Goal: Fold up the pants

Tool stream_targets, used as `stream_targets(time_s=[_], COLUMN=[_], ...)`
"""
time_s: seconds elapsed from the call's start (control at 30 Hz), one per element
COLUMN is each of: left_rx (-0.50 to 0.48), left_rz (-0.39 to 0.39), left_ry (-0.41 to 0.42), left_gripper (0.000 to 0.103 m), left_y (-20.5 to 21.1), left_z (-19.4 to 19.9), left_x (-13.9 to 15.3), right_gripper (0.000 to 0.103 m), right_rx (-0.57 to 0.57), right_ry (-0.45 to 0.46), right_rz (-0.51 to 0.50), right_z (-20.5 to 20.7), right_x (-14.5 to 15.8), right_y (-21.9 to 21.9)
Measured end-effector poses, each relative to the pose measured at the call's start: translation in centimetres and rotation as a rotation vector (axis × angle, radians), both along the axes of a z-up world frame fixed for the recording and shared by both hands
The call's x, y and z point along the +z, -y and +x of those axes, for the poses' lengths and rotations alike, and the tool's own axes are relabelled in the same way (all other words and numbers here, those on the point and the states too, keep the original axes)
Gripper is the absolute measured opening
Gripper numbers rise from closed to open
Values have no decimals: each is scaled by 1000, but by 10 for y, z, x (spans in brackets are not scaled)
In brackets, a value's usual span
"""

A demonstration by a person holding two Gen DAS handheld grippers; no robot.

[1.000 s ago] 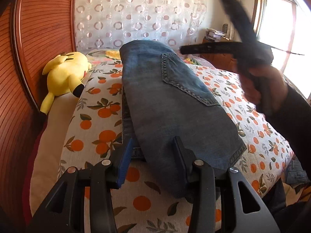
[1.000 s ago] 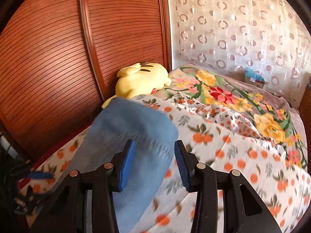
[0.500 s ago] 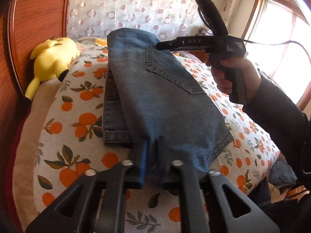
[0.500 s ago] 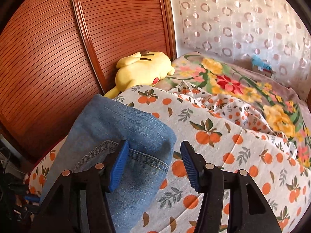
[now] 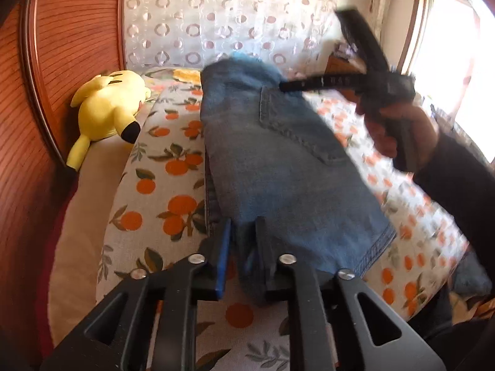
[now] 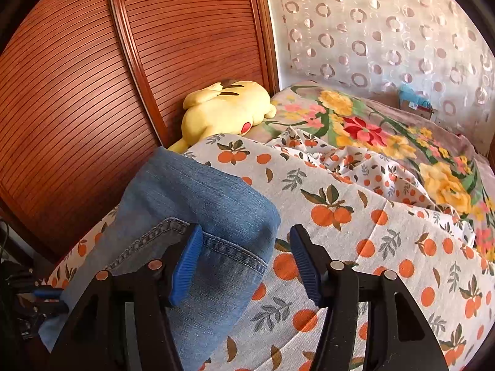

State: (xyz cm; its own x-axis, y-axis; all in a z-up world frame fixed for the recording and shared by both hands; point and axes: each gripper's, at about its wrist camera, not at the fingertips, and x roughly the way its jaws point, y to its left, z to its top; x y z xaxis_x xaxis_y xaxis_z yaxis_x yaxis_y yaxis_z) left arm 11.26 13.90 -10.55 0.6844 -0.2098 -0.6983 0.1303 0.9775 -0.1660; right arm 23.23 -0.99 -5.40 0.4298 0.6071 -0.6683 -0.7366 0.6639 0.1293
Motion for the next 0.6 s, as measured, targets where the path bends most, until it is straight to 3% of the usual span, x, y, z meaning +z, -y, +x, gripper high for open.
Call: stream_targets(time_s=[0.1,0.13,0.3,0.4,0.6], left_rx=[27,29,-3,3,27], left_rz=[-24,-25,-36,-89,-120], left_ry=[9,9,-71,-84,-89], left_gripper=[46,49,49,50,65], left_y=[-7,-7,-1,-7,-15], left_z=[10,13,35,37,37], left_x=[6,5,-13,-19,-29], right_gripper=[65,65,65,66,65], right_rx=[1,1,6,16,41], right_ry=[-17,-21,-38,-42,-131], right_rz=[7,9,13,5,29], right_z=[4,5,10,12,31], right_x=[-3,-4,-9,-12,-24], right_y=[1,1,-3,-7,-11])
